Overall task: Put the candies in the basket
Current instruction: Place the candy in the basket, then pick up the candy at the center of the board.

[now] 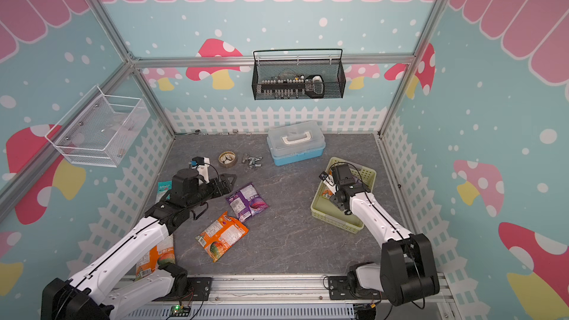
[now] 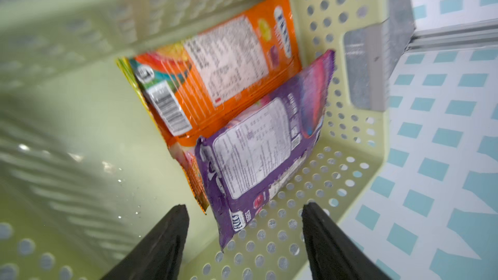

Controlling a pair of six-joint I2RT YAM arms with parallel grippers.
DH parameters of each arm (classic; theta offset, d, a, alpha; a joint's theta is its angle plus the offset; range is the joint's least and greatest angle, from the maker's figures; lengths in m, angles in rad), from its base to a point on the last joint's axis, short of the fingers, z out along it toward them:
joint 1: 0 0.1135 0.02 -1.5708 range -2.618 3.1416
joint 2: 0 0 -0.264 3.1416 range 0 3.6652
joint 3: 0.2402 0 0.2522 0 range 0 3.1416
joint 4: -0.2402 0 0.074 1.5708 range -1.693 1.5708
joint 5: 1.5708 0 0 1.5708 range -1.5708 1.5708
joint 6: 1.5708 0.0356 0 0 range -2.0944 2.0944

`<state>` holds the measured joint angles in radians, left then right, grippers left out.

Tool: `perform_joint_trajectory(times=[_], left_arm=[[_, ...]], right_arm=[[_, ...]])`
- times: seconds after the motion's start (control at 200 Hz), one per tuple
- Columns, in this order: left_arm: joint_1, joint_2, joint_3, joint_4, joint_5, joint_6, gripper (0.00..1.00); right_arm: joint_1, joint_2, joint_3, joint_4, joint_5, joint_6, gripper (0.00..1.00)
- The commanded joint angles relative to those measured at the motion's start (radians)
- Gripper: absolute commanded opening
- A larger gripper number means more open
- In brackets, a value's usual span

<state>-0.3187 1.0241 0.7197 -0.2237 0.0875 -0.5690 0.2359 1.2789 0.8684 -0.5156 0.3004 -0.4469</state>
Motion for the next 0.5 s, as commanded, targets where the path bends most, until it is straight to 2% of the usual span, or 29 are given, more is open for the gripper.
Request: perform_joint_trajectory(times=[0.0, 0.04, 0.14, 0.2, 0.25, 0.29, 0.495], left_arm=[[0.031, -0.003, -0.030, -0.002, 0.059, -0.020, 0.92], [0.035, 0.000, -0.041, 0.006, 0.081, -0.020, 0.89], [0.036, 0.014, -0.077, 0.040, 0.131, -0.024, 0.78], [0.038, 0.030, -0.092, 0.051, 0.152, -0.038, 0.70], [0.038, 0.045, -0.107, 0.068, 0.167, -0.058, 0.63], [0.037, 0.056, -0.122, 0.087, 0.182, -0.073, 0.57], [0.038, 0.106, -0.195, 0.206, 0.238, -0.117, 0.38]], right_arm=[[0.030, -0.068, 0.056, 0.057, -0.126, 0.162, 0.83], [0.042, -0.087, 0.062, 0.114, -0.150, 0.239, 0.86], [0.051, -0.111, 0.102, 0.205, -0.223, 0.547, 0.83], [0.051, -0.096, 0.129, 0.240, -0.371, 0.676, 0.80], [0.059, -0.068, 0.139, 0.283, -0.495, 0.745, 0.78], [0.074, -0.043, 0.144, 0.312, -0.536, 0.792, 0.76], [0.223, 0.135, 0.189, 0.387, -0.508, 0.858, 0.69]])
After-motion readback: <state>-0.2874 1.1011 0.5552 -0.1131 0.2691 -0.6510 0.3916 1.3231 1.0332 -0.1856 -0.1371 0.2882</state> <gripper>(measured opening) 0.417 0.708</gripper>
